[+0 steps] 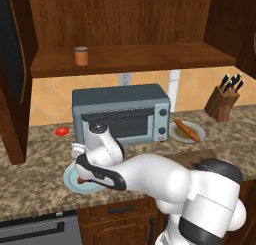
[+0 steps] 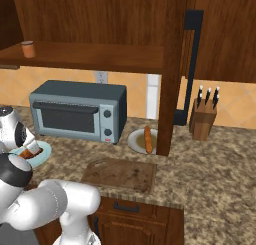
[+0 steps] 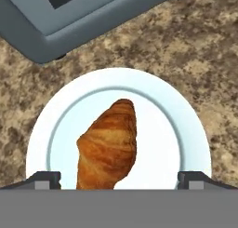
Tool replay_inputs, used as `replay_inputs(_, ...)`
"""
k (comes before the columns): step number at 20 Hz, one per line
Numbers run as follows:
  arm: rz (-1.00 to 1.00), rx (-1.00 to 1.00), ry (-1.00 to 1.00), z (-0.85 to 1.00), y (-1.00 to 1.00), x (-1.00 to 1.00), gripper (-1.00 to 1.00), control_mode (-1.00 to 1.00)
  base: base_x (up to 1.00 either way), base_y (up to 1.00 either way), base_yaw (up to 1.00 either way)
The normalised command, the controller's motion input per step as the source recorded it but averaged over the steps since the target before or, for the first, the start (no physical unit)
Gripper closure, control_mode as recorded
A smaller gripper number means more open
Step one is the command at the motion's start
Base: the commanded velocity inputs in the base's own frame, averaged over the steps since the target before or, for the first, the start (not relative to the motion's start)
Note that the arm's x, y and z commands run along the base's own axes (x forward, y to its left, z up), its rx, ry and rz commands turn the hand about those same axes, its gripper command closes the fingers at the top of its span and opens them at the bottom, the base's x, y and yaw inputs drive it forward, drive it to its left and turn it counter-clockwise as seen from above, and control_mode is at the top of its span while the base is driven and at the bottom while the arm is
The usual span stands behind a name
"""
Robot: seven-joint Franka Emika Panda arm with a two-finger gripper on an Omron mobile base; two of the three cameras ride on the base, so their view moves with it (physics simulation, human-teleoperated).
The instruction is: From the different types of pastries on the counter, select a croissant and place it on the cutting board. Then retrieve a jar of jam from the cabinet and place it alongside the croissant on the cutting board.
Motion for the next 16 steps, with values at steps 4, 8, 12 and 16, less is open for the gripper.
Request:
replay_inputs(4, -0.04, 0.0, 0.03, -0.4, 0.0, 0.0, -1.0, -1.0, 0.0, 0.0, 0.0)
replay_inputs(8, -0.03, 0.0, 0.03, -0.26, 0.0, 0.15, -1.0, -1.0, 0.0, 0.0, 0.0)
replay_inputs(12, -0.03, 0.0, 0.04, -0.19, 0.06, 0.27, -1.0, -1.0, 0.0, 0.0, 0.0)
replay_inputs(16, -0.04, 0.0, 0.03, -0.1, 0.32, 0.37, -1.0, -1.0, 0.0, 0.0, 0.0)
